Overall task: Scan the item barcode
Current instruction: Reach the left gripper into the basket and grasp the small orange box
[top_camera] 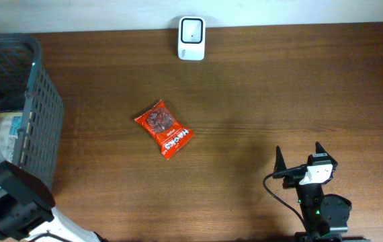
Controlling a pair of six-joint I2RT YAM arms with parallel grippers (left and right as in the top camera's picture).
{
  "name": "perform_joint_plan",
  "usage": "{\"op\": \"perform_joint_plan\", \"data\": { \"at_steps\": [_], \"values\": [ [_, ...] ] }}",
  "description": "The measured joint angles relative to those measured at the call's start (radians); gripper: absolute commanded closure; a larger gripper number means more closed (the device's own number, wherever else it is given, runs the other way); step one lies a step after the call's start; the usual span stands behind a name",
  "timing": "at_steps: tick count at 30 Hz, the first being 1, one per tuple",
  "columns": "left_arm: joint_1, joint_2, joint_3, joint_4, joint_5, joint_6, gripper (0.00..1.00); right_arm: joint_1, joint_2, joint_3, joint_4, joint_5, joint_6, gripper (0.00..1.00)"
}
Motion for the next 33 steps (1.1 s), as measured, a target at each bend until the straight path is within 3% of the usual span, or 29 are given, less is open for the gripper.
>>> {"op": "perform_joint_plan", "data": {
  "at_steps": [5,8,10,14,23,28,33],
  "values": [
    [0.077,0.043,-0.007,0.074,0.135,0.243,0.09,0.0,0.0,0.0,0.0,0.0,0.0,0.02],
    [0.092,0.074,-0.007,0.116,0.219,0.337,0.16,0.0,0.0,0.0,0.0,0.0,0.0,0.02],
    [0.093,0.103,-0.007,0.125,0.256,0.38,0.16,0.0,0.0,0.0,0.0,0.0,0.0,0.01],
    [0.086,0.17,-0.008,0.161,0.295,0.432,0.23,0.0,0.0,0.0,0.0,0.0,0.0,0.01],
    [0.082,0.228,-0.008,0.246,0.302,0.467,0.27,0.0,0.0,0.0,0.0,0.0,0.0,0.01],
    [0.082,0.263,-0.008,0.228,0.302,0.47,0.58,0.0,0.0,0.0,0.0,0.0,0.001,0.01],
    [0.082,0.275,-0.008,0.2,0.302,0.483,0.72,0.0,0.0,0.0,0.0,0.0,0.001,0.01]
  ]
}}
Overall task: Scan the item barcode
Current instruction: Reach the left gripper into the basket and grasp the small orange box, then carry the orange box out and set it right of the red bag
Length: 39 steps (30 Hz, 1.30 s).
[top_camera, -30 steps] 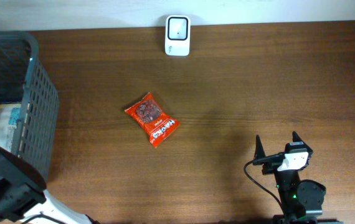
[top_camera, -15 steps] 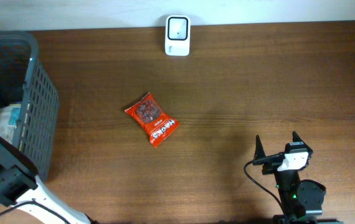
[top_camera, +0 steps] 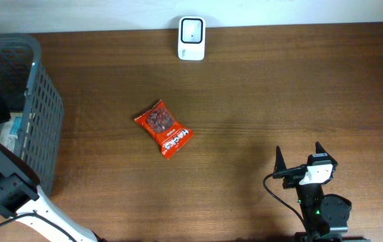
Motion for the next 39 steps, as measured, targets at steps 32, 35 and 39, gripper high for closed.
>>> {"op": "perform_joint_plan", "data": {
  "at_steps": [32,35,39],
  "values": [
    [-0.51,-0.545,0.302,-0.267,0.01,-0.36,1.0,0.0,0.0,0.0,0.0,0.0,0.0,0.02],
    [-0.677,-0.537,0.293,-0.385,0.011,-0.429,1.0,0.0,0.0,0.0,0.0,0.0,-0.001,0.02],
    [-0.895,-0.473,0.173,-0.396,0.011,-0.499,1.0,0.0,0.0,0.0,0.0,0.0,0.0,0.01]
  ]
}}
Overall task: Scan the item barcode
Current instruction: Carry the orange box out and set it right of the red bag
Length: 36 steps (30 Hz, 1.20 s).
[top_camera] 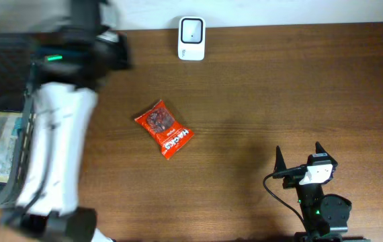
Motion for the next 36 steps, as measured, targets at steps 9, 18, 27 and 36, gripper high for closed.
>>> {"op": "perform_joint_plan", "data": {
  "at_steps": [9,18,27,36],
  "values": [
    [-0.315,0.281,-0.214,0.064,0.075,-0.059,1.0,0.0,0.0,0.0,0.0,0.0,0.0,0.01],
    [-0.433,0.38,-0.214,0.083,0.179,-0.07,0.18,0.0,0.0,0.0,0.0,0.0,0.0,0.01],
    [-0.371,0.38,0.022,-0.002,0.017,-0.066,0.0,0.0,0.0,0.0,0.0,0.0,0.0,0.01],
    [0.079,0.201,0.365,-0.101,-0.106,-0.101,0.01,0.0,0.0,0.0,0.0,0.0,0.0,0.02]
  ]
}}
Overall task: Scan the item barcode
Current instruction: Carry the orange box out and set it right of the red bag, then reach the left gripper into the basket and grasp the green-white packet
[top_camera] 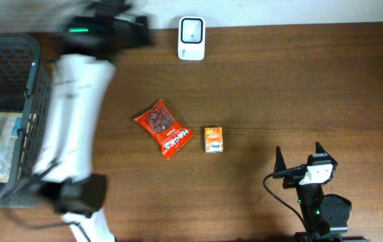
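Note:
A small orange box [213, 140] lies on the brown table just right of a red snack bag [164, 128]. The white barcode scanner [191, 39] stands at the table's back edge. My left arm reaches blurred from the front left up to the back, and its gripper [136, 33] sits just left of the scanner; the blur hides its fingers. My right gripper [298, 156] rests at the front right, its fingers spread with nothing between them, well right of the orange box.
A dark grey wire basket [44, 101] stands at the left edge and holds several packets. The left arm's white link [77, 114] spans the table between the basket and the red bag.
An orange box now lies on the table right of the red bag, where there was bare wood. The left arm's far end has shifted right toward the scanner. The right arm is unchanged.
My left arm was at the front left beside the basket, with only the red bag on the table. It then stood over the basket, later stretched over the back left of the table. Now an orange box lies beside the red bag.

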Controlling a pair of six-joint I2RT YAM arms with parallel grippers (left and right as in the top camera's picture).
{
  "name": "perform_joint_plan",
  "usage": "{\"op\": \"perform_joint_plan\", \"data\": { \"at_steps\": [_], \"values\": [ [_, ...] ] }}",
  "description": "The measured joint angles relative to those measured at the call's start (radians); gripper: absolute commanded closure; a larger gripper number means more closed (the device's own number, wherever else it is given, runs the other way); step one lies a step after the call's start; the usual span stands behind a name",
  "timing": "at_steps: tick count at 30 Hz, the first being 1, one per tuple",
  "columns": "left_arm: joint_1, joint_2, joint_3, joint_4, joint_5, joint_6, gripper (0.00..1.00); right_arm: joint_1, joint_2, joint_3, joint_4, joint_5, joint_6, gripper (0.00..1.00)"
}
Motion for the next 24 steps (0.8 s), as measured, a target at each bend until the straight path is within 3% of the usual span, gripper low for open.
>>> {"op": "perform_joint_plan", "data": {
  "at_steps": [7,10,14,16,18,24],
  "values": [
    [0.456,-0.067,-0.028,-0.108,-0.095,-0.164,0.0,0.0,0.0,0.0,0.0,0.0,0.0,0.01],
    [0.629,-0.058,-0.14,-0.093,-0.111,-0.222,0.0,0.0,0.0,0.0,0.0,0.0,0.0,0.01],
    [0.753,-0.056,-0.309,-0.003,-0.12,-0.234,0.02,0.0,0.0,0.0,0.0,0.0,0.0,0.02],
    [0.791,-0.055,-0.409,0.08,-0.124,-0.201,0.05,0.0,0.0,0.0,0.0,0.0,0.0,0.01],
    [0.802,-0.055,-0.488,0.168,-0.127,-0.137,0.16,0.0,0.0,0.0,0.0,0.0,0.0,0.01],
    [0.8,-0.055,-0.719,0.367,-0.127,0.124,0.16,0.0,0.0,0.0,0.0,0.0,0.0,0.01]
  ]
}}
